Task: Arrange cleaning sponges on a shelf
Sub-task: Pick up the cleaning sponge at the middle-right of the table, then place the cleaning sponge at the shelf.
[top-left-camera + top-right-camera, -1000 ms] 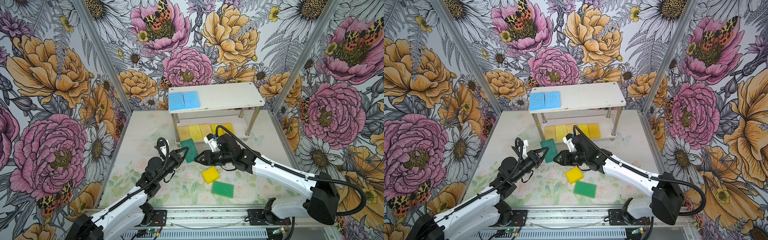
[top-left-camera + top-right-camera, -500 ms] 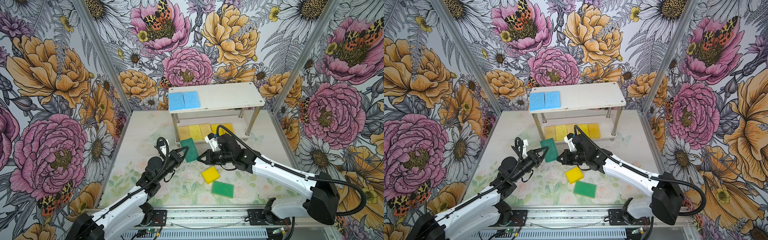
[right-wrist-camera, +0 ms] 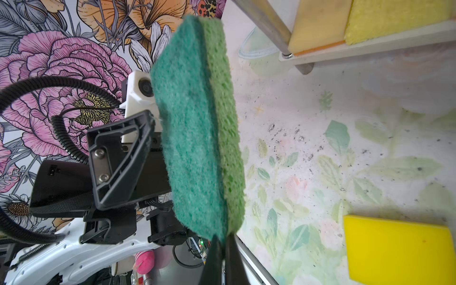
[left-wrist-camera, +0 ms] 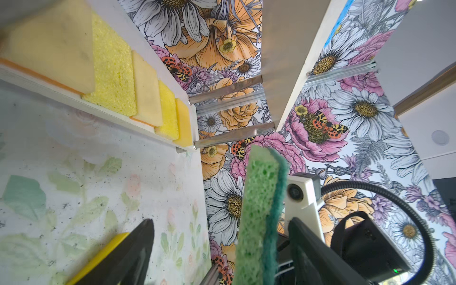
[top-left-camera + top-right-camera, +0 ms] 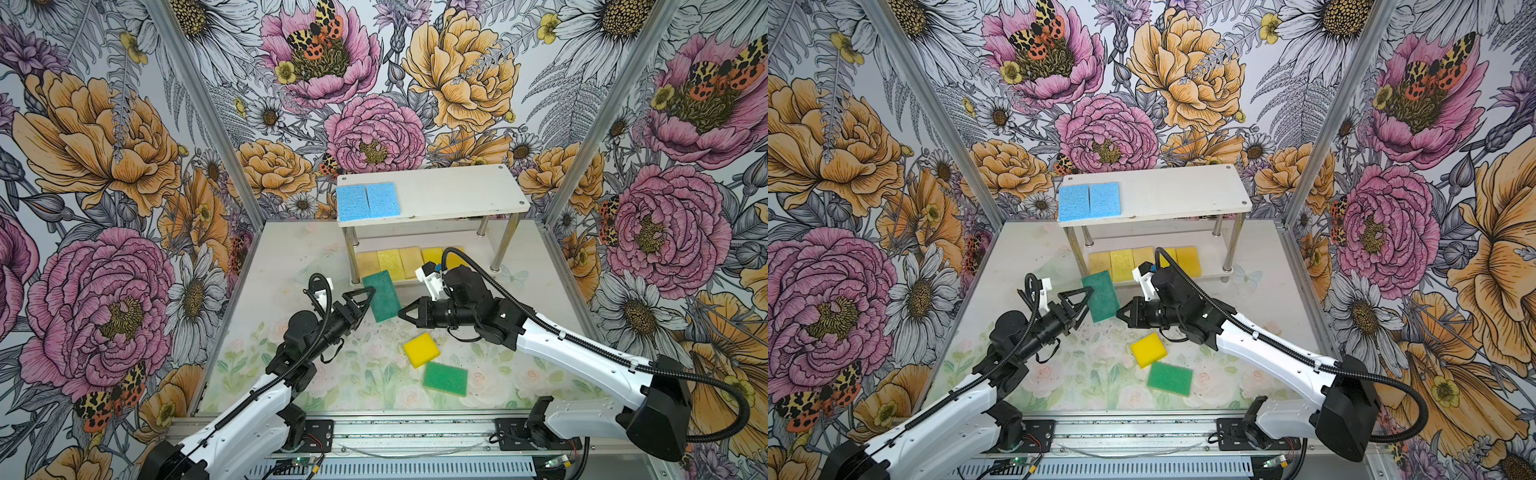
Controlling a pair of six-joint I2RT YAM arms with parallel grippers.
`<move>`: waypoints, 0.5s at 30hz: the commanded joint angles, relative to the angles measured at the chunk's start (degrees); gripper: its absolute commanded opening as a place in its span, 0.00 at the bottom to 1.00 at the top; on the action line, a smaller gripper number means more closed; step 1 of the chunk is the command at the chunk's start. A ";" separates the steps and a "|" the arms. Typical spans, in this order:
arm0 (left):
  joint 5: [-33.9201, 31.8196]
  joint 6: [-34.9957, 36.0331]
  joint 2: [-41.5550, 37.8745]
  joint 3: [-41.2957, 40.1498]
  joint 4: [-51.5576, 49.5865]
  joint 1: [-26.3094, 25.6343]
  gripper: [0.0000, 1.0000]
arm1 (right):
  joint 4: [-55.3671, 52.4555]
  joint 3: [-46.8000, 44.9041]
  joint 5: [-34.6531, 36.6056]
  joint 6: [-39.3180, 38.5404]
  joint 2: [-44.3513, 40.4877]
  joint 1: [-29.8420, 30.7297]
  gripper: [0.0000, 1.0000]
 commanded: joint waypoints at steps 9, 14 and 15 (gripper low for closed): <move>12.89 1.03 -11.79 0.01 -12.23 13.73 0.94 | -18.20 19.98 6.63 -9.75 -4.84 -5.56 0.00; 13.85 0.49 -11.65 -1.59 -12.13 13.71 0.94 | -28.62 34.71 6.72 -15.23 1.24 -12.85 0.00; 14.07 0.87 -11.55 -1.42 -12.76 13.72 0.95 | -30.25 37.81 6.11 -16.09 3.15 -14.45 0.00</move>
